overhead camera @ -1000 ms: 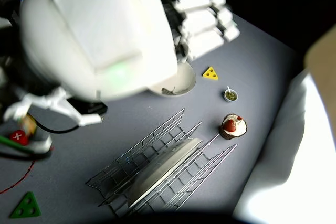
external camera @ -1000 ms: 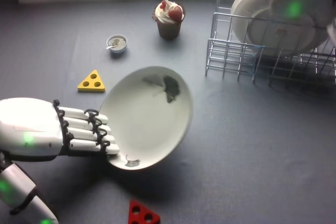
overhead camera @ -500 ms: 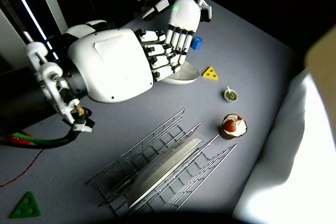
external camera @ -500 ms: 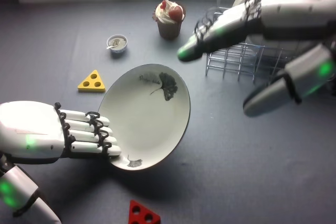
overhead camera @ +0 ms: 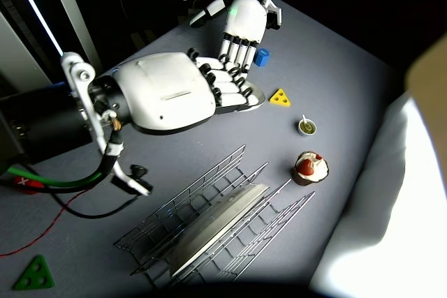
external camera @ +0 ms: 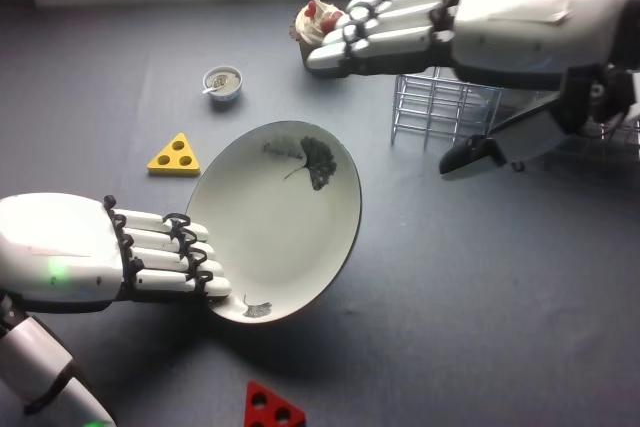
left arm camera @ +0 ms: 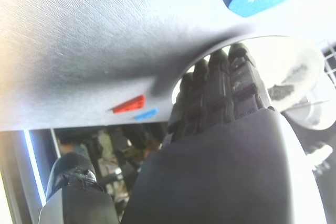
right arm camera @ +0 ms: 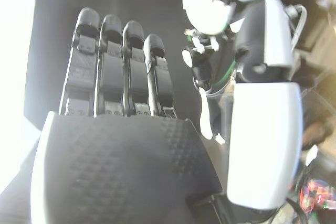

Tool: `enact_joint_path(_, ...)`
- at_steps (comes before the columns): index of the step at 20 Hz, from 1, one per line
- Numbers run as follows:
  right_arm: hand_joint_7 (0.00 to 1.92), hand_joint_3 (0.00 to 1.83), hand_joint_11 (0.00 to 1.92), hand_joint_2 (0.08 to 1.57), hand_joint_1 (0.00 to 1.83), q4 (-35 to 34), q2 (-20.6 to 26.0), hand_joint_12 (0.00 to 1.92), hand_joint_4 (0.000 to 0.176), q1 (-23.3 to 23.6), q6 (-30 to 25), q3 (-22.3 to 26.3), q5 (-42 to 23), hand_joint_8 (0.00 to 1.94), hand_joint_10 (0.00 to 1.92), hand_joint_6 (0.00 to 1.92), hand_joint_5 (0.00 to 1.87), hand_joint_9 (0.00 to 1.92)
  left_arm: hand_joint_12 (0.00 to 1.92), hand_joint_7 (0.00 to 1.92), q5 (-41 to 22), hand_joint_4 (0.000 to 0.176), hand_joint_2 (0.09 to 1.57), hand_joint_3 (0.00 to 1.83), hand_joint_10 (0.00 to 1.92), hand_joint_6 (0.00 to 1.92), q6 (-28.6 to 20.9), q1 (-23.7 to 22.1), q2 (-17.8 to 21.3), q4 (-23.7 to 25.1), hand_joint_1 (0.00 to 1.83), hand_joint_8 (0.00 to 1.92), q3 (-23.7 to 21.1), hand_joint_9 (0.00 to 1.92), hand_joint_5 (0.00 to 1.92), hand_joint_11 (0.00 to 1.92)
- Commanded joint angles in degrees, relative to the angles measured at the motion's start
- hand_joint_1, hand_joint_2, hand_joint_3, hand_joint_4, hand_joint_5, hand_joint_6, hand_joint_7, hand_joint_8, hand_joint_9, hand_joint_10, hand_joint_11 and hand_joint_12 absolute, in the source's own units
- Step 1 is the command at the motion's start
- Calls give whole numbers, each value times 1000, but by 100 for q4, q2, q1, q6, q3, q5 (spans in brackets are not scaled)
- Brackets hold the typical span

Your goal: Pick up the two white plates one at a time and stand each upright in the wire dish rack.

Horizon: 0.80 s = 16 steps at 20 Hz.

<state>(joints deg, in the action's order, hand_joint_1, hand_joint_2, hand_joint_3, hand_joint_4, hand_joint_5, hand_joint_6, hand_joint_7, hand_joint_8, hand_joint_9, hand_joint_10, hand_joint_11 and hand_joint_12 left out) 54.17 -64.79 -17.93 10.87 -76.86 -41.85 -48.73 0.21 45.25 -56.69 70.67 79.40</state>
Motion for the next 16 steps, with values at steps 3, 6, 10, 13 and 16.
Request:
enact_joint_path(3,236,0,282,873,1153,-358,-138,0,3,-44,268,-27,-373,0,0,0,206,266,20,105,-244,0,842,0,12,9,-21,31,-63,-40,23,10,19,102,115,93)
enact_joint_path(6,207,0,282,875,1137,-355,-303,1,6,-165,276,-91,-264,0,0,7,224,250,13,88,-242,0,846,0,2,0,-21,43,-64,-49,27,0,13,88,98,82)
enact_joint_path(10,207,0,288,872,1116,-232,-402,4,8,-321,276,-91,-201,0,2,5,225,254,12,97,-242,0,843,0,3,4,-21,54,-64,-56,31,4,26,93,107,81)
enact_joint_path(13,216,0,296,874,1158,-231,-534,11,0,-462,216,-157,-184,8,13,6,221,266,11,93,-267,0,841,0,2,0,-21,54,-64,-58,18,1,64,93,96,79)
enact_joint_path(16,236,7,325,903,1136,-257,-775,24,0,-516,41,-319,-136,8,3,11,249,254,13,93,-278,0,838,0,5,5,-21,54,-64,-61,40,6,78,100,98,89)
